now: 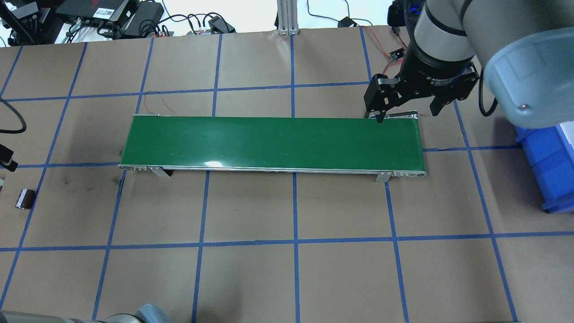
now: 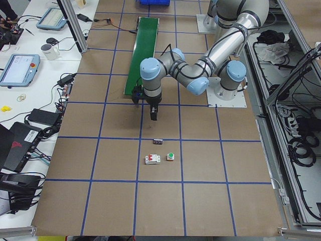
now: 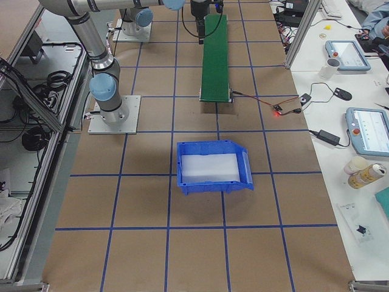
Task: Move capacitor from left to right
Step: 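Move the left gripper off the belt toward the capacitor beside the table, then grasp the brown cylindrical capacitor with the left gripper and lift it, then carry the capacitor to the belt end nearest the left arm and lower it, then open the left gripper and raise it away from the capacitor, then lower the right gripper over the far end of the moving belt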
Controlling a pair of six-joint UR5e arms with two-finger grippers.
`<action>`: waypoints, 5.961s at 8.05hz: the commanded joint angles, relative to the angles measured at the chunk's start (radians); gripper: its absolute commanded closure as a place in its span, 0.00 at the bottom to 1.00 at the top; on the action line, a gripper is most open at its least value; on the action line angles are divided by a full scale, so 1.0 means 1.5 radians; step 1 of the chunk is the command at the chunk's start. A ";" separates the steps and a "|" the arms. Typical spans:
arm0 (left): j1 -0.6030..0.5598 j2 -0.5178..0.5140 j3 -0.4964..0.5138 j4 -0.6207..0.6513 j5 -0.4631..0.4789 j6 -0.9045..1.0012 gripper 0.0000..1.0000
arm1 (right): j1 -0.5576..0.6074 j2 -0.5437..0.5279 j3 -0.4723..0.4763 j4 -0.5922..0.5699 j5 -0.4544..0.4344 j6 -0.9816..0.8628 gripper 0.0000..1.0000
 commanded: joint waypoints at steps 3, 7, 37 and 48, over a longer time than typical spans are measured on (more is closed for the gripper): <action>0.089 -0.150 -0.007 0.095 -0.004 0.089 0.00 | 0.000 0.000 0.000 0.001 -0.001 0.000 0.00; 0.089 -0.204 -0.005 0.118 0.004 -0.006 0.00 | 0.000 0.000 0.000 0.001 0.000 0.000 0.00; -0.324 0.006 0.001 -0.027 -0.050 -0.357 0.00 | 0.000 0.000 0.000 0.003 -0.001 0.000 0.00; -0.333 0.124 0.002 -0.125 0.032 -0.421 0.00 | 0.000 0.010 0.003 -0.006 0.005 -0.009 0.00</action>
